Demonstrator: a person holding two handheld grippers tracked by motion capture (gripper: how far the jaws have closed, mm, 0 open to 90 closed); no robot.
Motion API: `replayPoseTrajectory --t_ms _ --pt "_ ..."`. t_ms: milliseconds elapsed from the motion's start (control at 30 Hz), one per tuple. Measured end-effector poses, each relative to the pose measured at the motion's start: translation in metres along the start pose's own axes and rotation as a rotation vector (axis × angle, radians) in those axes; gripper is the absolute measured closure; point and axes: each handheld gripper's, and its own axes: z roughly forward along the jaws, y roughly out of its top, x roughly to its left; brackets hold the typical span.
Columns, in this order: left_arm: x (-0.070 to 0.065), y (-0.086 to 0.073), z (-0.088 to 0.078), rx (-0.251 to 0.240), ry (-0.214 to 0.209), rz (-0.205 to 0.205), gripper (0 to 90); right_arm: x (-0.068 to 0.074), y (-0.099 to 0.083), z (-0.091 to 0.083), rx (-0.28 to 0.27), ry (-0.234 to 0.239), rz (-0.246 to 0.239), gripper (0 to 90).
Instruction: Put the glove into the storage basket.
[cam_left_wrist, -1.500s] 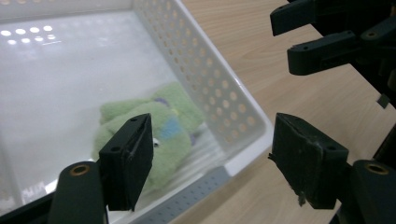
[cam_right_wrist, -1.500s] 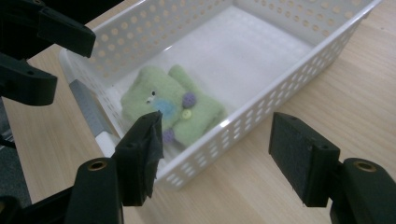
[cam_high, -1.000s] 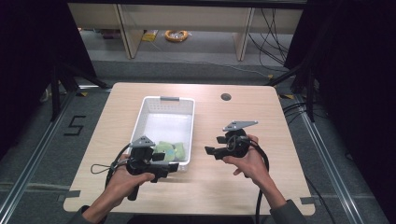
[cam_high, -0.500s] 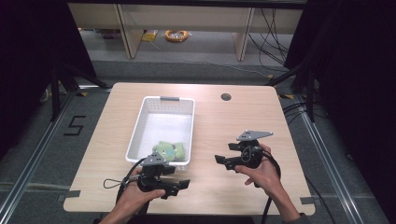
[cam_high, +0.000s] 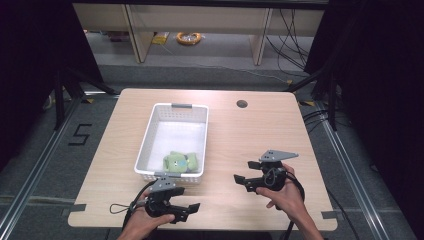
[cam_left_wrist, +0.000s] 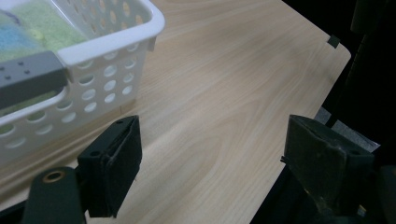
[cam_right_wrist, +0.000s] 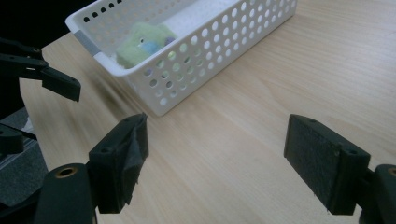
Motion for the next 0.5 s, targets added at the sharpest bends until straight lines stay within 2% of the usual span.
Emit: replayPoseTrajectory --t_ms 67,100,133,200,233,267,300,333,367,400,500 --pt "0.001 -0.003 -0.001 -0.001 0.006 0.001 18.6 0.0 -0.005 0.001 -0.008 0.023 -0.014 22.6" --pt "0.001 -0.004 -0.002 0.004 0.009 0.01 18.6 0.001 -0.008 0.0 -0.013 0.016 -0.029 22.6" --pt "0.001 -0.005 -0.003 0.0 0.011 -0.002 18.5 0.001 -0.011 0.0 -0.02 0.029 -0.02 22.3" --pt "0.001 -0.008 -0.003 -0.008 0.019 0.01 18.4 0.005 -0.017 -0.001 -0.016 0.036 0.006 19.6" --pt "-0.001 -0.01 -0.003 -0.01 0.025 -0.002 18.3 0.003 -0.02 -0.001 -0.032 0.019 -0.03 19.1" --pt "-0.001 -0.012 -0.003 -0.013 0.027 0.001 18.2 0.005 -0.023 -0.002 -0.023 0.049 -0.01 17.9" --pt "0.0 -0.013 -0.003 -0.009 0.017 0.008 18.1 0.005 -0.026 -0.002 -0.034 0.053 -0.015 16.9" --pt "-0.001 -0.015 -0.002 -0.009 0.026 0.006 18.0 0.004 -0.028 -0.003 -0.038 0.054 -0.031 16.7" --pt "-0.002 -0.016 -0.002 -0.008 0.022 0.006 17.4 0.006 -0.032 -0.005 -0.038 0.062 -0.01 16.7" --pt "-0.003 -0.017 -0.001 -0.013 0.02 0.005 17.1 0.005 -0.034 -0.005 -0.056 0.061 -0.03 16.7" --pt "-0.004 -0.022 0.001 -0.003 -0.001 0.027 16.0 0.005 -0.04 -0.009 -0.06 0.063 -0.015 16.7"
